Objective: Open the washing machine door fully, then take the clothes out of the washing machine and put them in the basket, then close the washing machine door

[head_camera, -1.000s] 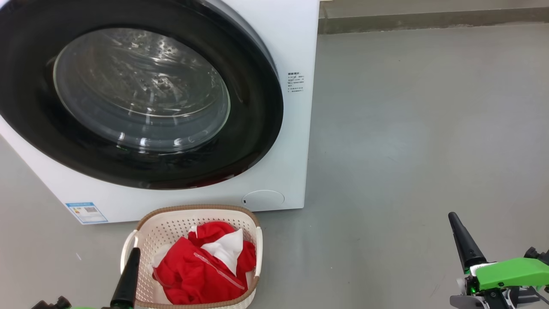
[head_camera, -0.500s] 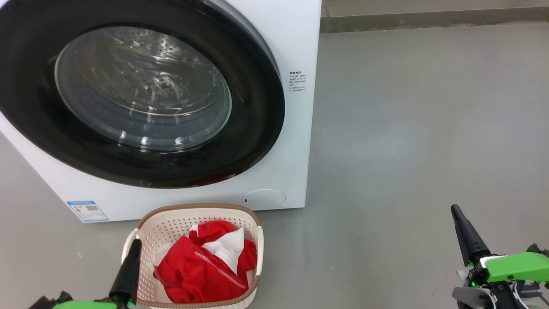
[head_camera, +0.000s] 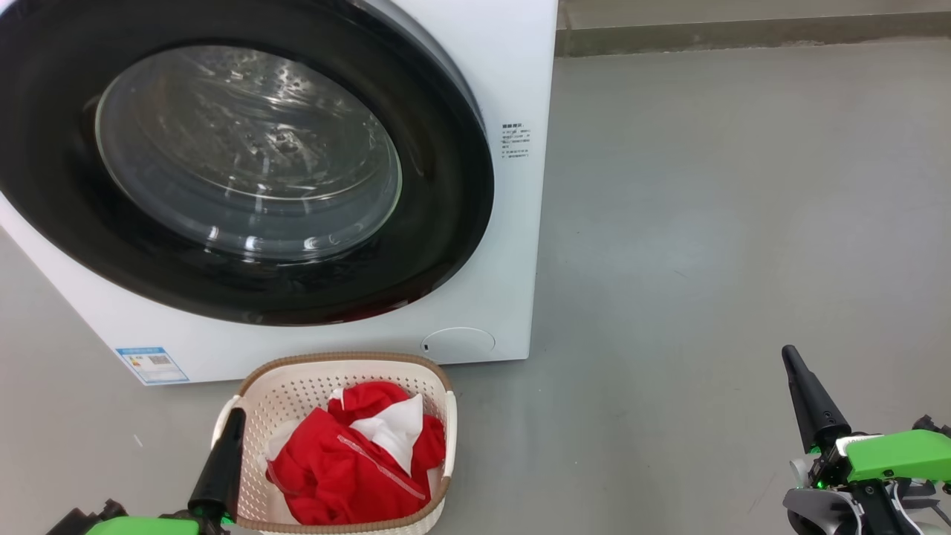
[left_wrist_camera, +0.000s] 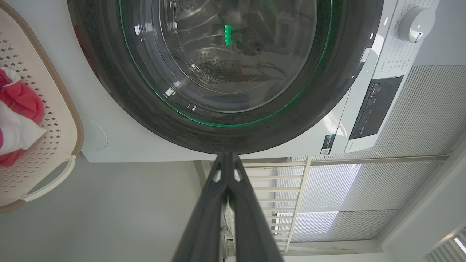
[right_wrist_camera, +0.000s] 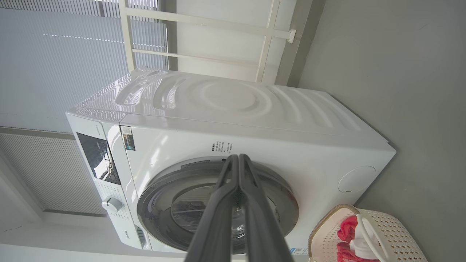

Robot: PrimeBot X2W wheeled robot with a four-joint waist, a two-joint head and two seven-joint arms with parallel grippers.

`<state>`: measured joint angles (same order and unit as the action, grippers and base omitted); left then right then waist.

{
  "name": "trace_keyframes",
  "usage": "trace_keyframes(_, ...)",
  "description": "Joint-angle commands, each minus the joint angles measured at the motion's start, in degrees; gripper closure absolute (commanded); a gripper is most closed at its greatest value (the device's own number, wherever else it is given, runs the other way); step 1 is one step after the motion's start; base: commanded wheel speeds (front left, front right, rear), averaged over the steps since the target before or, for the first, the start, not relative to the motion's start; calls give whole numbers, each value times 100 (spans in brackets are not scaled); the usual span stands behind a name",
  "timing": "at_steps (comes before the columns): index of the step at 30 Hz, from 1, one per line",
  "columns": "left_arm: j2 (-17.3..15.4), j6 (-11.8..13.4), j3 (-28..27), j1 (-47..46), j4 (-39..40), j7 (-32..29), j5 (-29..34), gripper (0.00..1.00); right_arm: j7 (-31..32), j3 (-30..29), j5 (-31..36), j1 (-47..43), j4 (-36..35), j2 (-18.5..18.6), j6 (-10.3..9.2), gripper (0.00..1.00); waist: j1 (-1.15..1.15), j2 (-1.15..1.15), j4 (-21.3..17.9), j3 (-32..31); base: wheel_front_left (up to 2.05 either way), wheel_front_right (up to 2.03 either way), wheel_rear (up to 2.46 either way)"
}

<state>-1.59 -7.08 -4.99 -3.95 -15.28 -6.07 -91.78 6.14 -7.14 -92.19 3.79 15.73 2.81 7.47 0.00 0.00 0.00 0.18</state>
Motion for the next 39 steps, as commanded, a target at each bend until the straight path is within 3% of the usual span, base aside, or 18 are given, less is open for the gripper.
trace_keyframes(1,-129,-41,-151,-224,122,-41,-40,100,23,76,-9,238,-171,21,2,100,0,0,0,0,0,0,0)
trace_keyframes(39,-129,-41,-151,-224,122,-40,-41,100,31,66,-1,239,-171,15,2,100,0,0,0,0,0,0,0)
